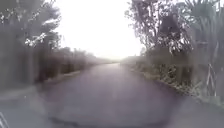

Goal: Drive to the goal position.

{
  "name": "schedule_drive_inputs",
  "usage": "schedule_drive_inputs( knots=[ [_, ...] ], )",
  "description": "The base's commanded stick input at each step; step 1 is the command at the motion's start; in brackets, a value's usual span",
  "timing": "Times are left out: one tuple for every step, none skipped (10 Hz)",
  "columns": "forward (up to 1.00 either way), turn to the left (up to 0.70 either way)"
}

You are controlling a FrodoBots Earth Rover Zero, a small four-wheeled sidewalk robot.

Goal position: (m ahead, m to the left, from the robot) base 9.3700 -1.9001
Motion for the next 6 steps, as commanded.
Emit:
schedule_drive_inputs(
  knots=[
    [0.7,0.0],
    [0.7,0.0],
    [0.7,0.0],
    [0.7,0.0],
    [0.7,0.0],
    [0.7,0.0]
  ],
)
